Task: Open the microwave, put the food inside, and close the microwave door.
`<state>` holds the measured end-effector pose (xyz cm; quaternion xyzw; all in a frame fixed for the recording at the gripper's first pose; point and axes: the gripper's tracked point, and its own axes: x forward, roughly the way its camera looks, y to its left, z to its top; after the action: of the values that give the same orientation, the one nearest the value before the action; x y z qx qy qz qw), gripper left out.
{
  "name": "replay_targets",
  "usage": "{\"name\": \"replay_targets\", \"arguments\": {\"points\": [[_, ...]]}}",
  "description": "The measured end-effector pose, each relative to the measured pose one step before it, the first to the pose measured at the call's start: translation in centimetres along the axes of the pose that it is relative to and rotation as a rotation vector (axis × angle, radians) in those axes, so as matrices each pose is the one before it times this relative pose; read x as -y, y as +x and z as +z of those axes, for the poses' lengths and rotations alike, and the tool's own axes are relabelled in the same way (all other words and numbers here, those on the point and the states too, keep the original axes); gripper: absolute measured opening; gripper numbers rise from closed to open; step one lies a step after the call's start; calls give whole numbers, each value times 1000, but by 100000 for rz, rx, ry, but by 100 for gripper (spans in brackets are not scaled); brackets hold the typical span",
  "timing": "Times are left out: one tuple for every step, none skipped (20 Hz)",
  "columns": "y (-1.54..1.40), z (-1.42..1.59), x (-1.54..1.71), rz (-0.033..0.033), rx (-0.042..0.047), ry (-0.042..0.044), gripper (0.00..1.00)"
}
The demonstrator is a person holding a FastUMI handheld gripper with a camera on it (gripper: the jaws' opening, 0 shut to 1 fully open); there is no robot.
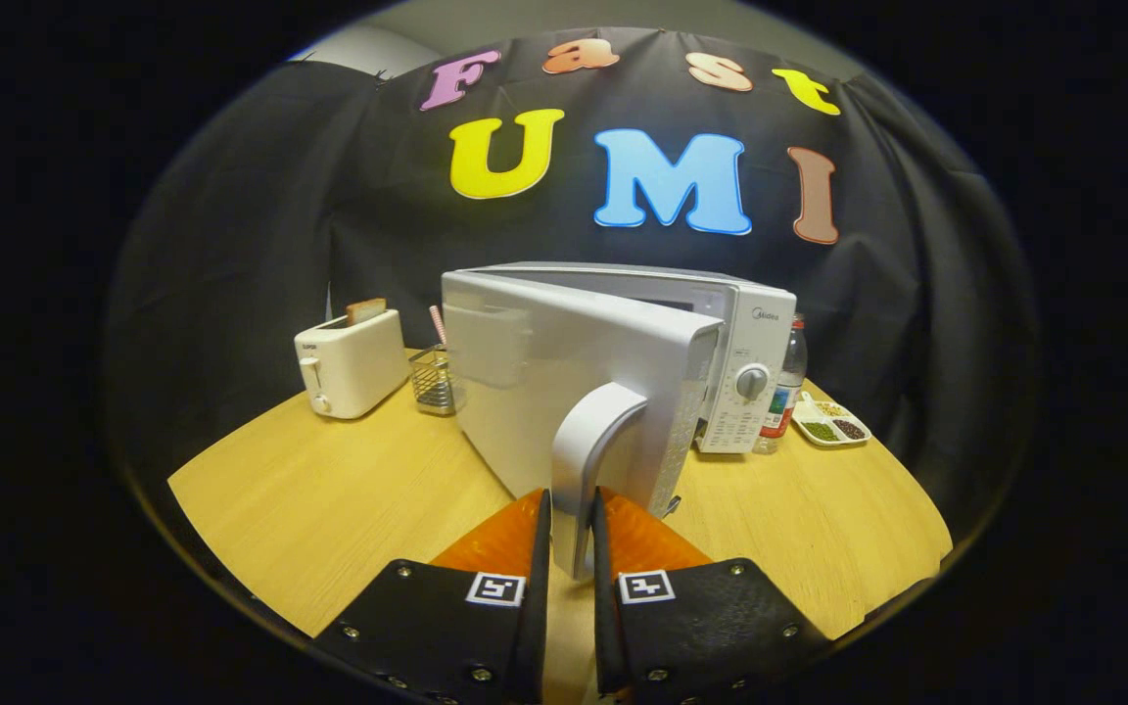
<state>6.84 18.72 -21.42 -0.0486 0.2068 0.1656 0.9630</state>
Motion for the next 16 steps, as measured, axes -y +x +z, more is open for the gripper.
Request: {"name": "replay_targets", "arguments": {"points": [[-318,-143,-964,916,-199,-1050,21],[-321,-87,-904,800,-124,-981,21],[-269,-114,-990,893,-38,-813,21],[-403,-16,-996,1029,30,-537,21],[-257,-65,-1019,1087,92,-558,21],[-237,-25,-972,1038,167,-799,21],[-195,-111,-1002,943,-56,-691,21],[-111,13,-1011,917,98,-464,21],[-101,-63,-940,1017,27,-561,21],[-20,14,-933,1068,-87,-749,21],[-147,-19,-1006,1029,24,-618,21],[-145,72,-984,1021,17,-408,21],[-129,-187,-1028,981,-15,-290,21],[-42,-41,-876,972,-166,-526,21],[-73,-187,-1194,1038,-403,-621,21],[-91,-30,-1030,1330,-319,-460,21]]}}
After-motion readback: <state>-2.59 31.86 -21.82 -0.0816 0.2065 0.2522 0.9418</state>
